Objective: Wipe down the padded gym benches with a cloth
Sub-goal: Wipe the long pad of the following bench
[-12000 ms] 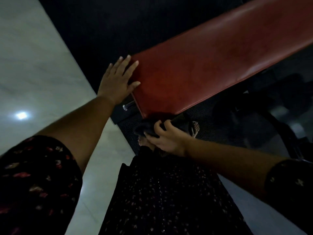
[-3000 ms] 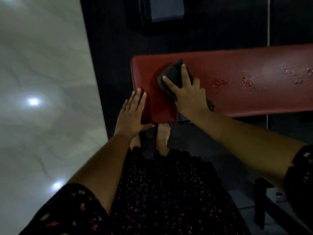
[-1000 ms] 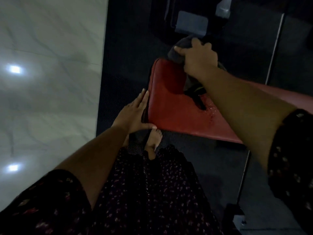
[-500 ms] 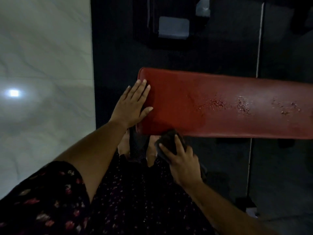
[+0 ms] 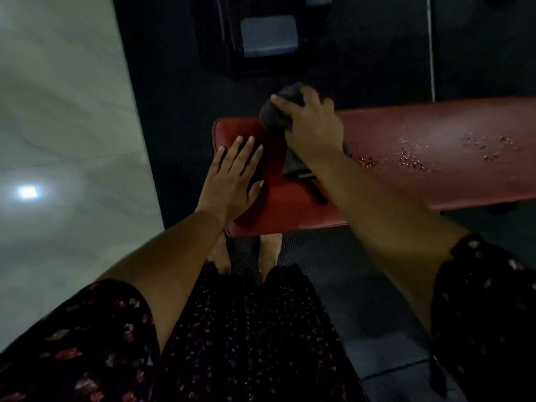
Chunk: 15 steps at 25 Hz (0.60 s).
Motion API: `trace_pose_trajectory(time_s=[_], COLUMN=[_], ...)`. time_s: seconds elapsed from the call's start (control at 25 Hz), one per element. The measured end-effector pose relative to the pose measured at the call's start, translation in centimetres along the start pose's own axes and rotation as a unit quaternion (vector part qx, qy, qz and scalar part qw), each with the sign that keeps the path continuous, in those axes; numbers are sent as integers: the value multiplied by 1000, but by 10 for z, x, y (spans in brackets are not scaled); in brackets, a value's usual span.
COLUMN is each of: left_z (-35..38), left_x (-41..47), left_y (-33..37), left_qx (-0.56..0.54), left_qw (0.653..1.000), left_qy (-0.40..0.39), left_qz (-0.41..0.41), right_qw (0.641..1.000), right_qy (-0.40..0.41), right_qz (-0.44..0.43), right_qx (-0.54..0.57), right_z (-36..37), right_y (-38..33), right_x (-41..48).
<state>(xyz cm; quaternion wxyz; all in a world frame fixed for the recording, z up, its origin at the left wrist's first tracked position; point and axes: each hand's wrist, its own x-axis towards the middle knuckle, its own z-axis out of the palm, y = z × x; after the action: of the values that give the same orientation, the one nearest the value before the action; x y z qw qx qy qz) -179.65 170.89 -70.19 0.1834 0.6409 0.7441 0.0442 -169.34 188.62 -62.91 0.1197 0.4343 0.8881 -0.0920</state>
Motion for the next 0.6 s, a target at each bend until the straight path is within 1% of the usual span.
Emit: trace_pose_trajectory(time_s=[0.08, 0.16, 0.24, 0.36, 0.48, 0.56, 0.6], left_z=[0, 0, -4, -14, -26, -30, -30], left_x=[-1, -2, -2, 7, 29, 45, 52], left_y=[1, 2, 0, -3, 6, 17, 22], left_qx=[-7, -3, -6, -5, 9, 18, 21], left_qw=[1000, 1000, 1000, 999, 998, 996, 996], left_qy=[-1, 4, 18, 45, 45, 20, 5], left_qz=[-1, -4, -4, 1, 48, 80, 90], right_qw=[999, 996, 993, 991, 986, 979, 974], right_qy=[-16, -24, -34, -57, -84, -137, -150], right_qz=[39, 79, 101, 100, 123, 145, 162], right_qx=[-2, 25, 50, 69, 71, 51, 43], right_z=[-5, -2, 8, 28, 45, 45, 43], right_y=[-2, 0, 1, 5, 16, 22, 25], right_x=[14, -4, -48, -137, -206, -227, -231])
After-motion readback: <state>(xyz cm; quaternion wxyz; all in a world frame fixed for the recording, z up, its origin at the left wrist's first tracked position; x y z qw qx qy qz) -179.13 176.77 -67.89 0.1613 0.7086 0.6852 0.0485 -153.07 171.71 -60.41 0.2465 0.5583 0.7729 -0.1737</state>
